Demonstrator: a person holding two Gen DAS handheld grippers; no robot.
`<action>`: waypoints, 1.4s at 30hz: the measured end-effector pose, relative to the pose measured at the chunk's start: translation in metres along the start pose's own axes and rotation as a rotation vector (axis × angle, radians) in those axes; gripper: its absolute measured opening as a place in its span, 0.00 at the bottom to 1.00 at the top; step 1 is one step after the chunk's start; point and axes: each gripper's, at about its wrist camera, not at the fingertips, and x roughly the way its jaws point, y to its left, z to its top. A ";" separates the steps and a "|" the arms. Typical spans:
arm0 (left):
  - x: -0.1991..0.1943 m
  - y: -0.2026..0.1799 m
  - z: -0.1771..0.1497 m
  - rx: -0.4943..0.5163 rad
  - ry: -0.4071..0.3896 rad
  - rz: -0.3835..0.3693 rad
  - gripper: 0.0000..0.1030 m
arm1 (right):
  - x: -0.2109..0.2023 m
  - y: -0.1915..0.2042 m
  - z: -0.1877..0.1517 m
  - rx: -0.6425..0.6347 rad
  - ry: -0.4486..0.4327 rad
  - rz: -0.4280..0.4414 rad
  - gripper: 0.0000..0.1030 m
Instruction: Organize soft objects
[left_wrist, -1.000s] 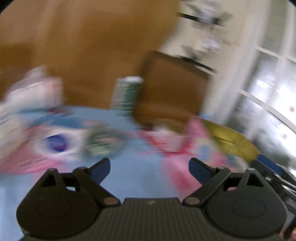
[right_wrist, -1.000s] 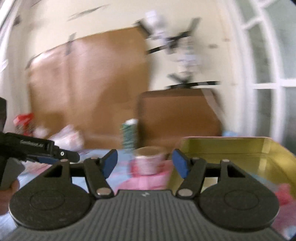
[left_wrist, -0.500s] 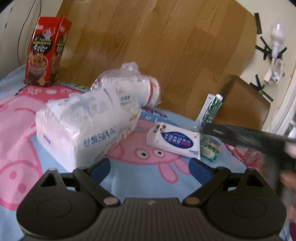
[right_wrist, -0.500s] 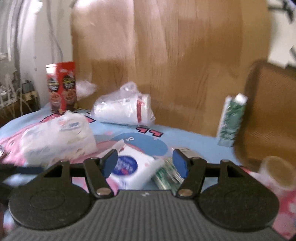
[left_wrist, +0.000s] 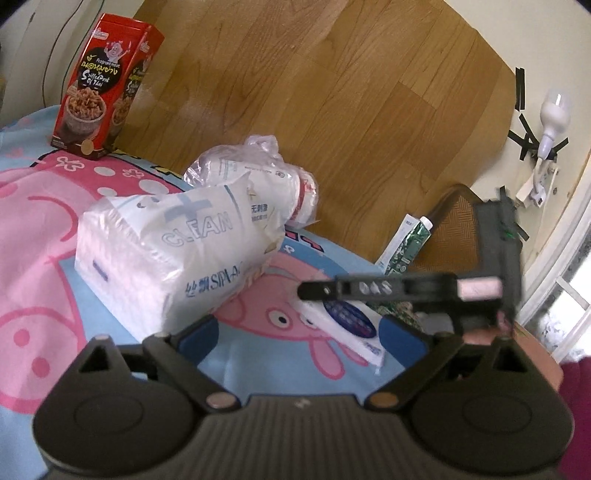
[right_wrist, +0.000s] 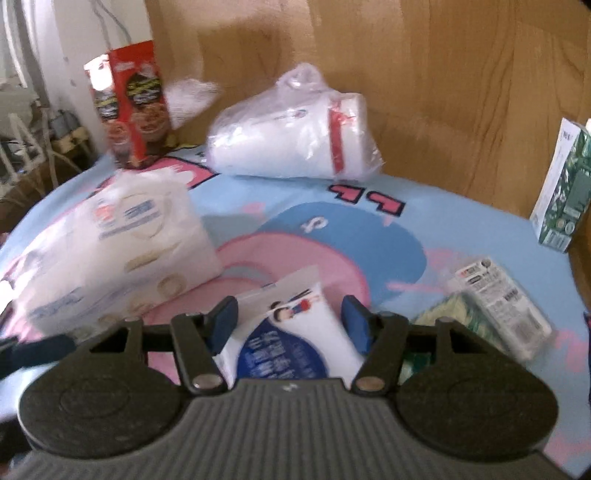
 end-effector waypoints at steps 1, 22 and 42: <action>-0.001 0.001 0.000 -0.003 -0.001 -0.001 0.94 | -0.006 0.003 -0.006 -0.006 -0.005 0.006 0.62; 0.006 -0.005 -0.002 0.030 0.049 -0.005 0.98 | -0.119 0.020 -0.125 0.013 -0.232 0.034 0.84; 0.011 -0.004 -0.002 0.025 0.077 0.010 0.98 | -0.119 0.017 -0.147 0.020 -0.219 0.003 0.88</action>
